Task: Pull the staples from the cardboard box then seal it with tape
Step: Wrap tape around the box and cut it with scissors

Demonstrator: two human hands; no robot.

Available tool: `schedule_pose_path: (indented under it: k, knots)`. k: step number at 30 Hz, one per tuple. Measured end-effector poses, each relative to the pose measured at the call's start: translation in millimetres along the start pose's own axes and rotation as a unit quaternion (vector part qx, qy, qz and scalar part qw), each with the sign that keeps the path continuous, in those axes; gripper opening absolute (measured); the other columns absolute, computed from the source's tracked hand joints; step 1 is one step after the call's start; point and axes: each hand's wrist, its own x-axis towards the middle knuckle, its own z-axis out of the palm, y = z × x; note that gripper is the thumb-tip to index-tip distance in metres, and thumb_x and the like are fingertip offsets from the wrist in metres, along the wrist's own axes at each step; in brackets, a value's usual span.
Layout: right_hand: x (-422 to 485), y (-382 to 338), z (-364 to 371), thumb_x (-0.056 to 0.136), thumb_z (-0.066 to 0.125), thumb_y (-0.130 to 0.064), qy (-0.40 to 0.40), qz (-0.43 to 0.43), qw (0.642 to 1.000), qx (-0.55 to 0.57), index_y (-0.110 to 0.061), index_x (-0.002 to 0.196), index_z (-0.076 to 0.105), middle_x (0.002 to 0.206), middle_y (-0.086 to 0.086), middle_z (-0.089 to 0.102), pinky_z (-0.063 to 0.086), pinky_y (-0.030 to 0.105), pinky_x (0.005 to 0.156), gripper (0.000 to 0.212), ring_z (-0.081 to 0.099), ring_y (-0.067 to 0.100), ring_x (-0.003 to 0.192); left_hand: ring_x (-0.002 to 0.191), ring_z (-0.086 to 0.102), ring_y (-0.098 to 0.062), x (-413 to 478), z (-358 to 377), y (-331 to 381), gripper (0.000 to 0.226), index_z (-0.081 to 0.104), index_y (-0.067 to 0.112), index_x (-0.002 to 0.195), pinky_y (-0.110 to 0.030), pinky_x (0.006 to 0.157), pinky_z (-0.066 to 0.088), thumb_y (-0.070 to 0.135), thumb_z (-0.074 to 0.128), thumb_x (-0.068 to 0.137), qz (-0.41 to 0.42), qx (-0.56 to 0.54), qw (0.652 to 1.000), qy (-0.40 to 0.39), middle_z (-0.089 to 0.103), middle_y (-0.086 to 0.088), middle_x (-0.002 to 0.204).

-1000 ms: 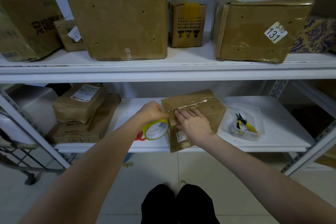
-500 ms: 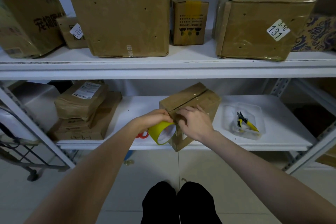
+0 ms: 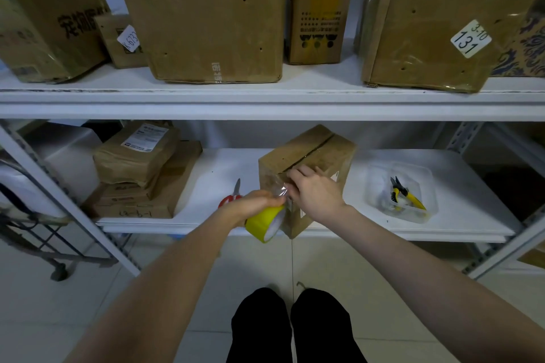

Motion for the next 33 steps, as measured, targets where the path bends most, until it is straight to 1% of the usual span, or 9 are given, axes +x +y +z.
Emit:
schedule_pose_path:
  k: [6,9,11,13,16,19,24,30,33]
  knots:
    - [0.0,8.1,-8.8,0.094,0.049,-0.031,-0.005,-0.006,1.000,-0.009,-0.014,0.112,0.062,0.112,0.003,0.063,0.034,0.040,0.106,0.028,0.061,0.029,0.103,0.113,0.056,-0.025,2.6,-1.6,-6.2,0.049,0.044,0.023,0.121,-0.045,0.100,0.047,0.036,0.072,0.082,0.007,-0.069,0.997,0.019,0.051,0.010,0.105]
    - [5.7,-1.4,-10.8,0.091,0.049,-0.040,0.010,0.011,1.000,-0.025,-0.017,0.109,0.063,0.108,-0.001,0.063,0.036,0.036,0.103,0.032,0.061,0.025,0.101,0.105,0.060,-0.024,8.6,-20.2,-10.9,0.052,0.049,0.022,0.119,-0.043,0.098,0.047,0.044,0.072,0.077,-0.015,-0.077,0.996,0.048,0.059,-0.002,0.111]
    - [9.2,-6.0,-9.9,0.089,0.052,-0.046,0.030,0.018,0.998,-0.044,-0.018,0.106,0.064,0.105,-0.001,0.062,0.041,0.032,0.093,0.035,0.061,0.025,0.098,0.093,0.061,-0.023,13.6,-30.6,-15.2,0.030,0.054,0.016,0.107,-0.035,0.083,0.048,0.032,0.065,0.085,-0.009,-0.105,0.984,0.144,0.060,-0.009,0.104]
    - [13.8,-9.0,-6.8,0.086,0.057,-0.047,0.048,0.026,0.996,-0.063,-0.017,0.099,0.066,0.099,0.001,0.062,0.043,0.032,0.082,0.034,0.063,0.028,0.091,0.090,0.061,-0.029,21.9,-40.0,-23.8,0.013,0.059,0.009,0.097,-0.035,0.080,0.049,0.020,0.057,0.089,-0.008,-0.052,0.965,0.255,0.063,-0.016,0.100]
    - [18.1,-10.6,2.7,0.069,0.074,-0.043,0.062,0.033,0.994,-0.088,-0.016,0.079,0.066,0.078,0.003,0.062,0.044,0.031,0.067,0.030,0.064,0.030,0.069,0.100,0.061,-0.038,28.9,-45.8,-34.5,0.028,0.065,-0.004,0.097,-0.042,0.091,0.051,0.018,0.048,0.094,-0.020,0.061,0.942,0.329,0.066,-0.025,0.103]
    - [19.0,-8.5,10.6,0.055,0.082,-0.043,0.088,0.036,0.991,-0.090,-0.019,0.069,0.062,0.069,-0.001,0.059,0.043,0.028,0.059,0.034,0.062,0.026,0.061,0.101,0.061,-0.035,35.1,-49.9,-43.2,0.030,0.064,-0.006,0.102,-0.037,0.085,0.048,0.018,0.048,0.095,-0.059,0.155,0.930,0.328,0.065,-0.021,0.104]
    - [20.3,-2.6,19.5,0.055,0.081,-0.044,0.137,0.012,0.987,-0.078,-0.020,0.069,0.063,0.069,-0.002,0.059,0.043,0.027,0.059,0.033,0.061,0.024,0.060,0.095,0.063,-0.030,65.0,-56.1,-70.2,0.034,0.061,0.000,0.103,-0.031,0.072,0.045,0.032,0.057,0.091,-0.113,0.228,0.921,0.294,0.066,-0.016,0.104]
    - [23.7,-0.4,27.7,0.060,0.077,-0.044,0.180,-0.017,0.980,-0.082,-0.021,0.068,0.064,0.069,-0.004,0.059,0.041,0.027,0.058,0.027,0.061,0.022,0.060,0.103,0.061,-0.036,106.9,-52.1,-90.1,0.047,0.058,0.007,0.120,-0.039,0.086,0.049,0.043,0.038,0.097,-0.123,0.270,0.911,0.287,0.065,-0.018,0.113]
    - [24.8,3.4,33.0,0.062,0.075,-0.044,0.195,-0.023,0.977,-0.078,-0.021,0.069,0.064,0.070,-0.004,0.060,0.041,0.028,0.059,0.026,0.062,0.022,0.063,0.105,0.062,-0.036,120.9,-49.1,-92.7,0.047,0.059,0.004,0.114,-0.041,0.086,0.050,0.043,0.043,0.093,-0.153,0.263,0.902,0.305,0.065,-0.017,0.114]
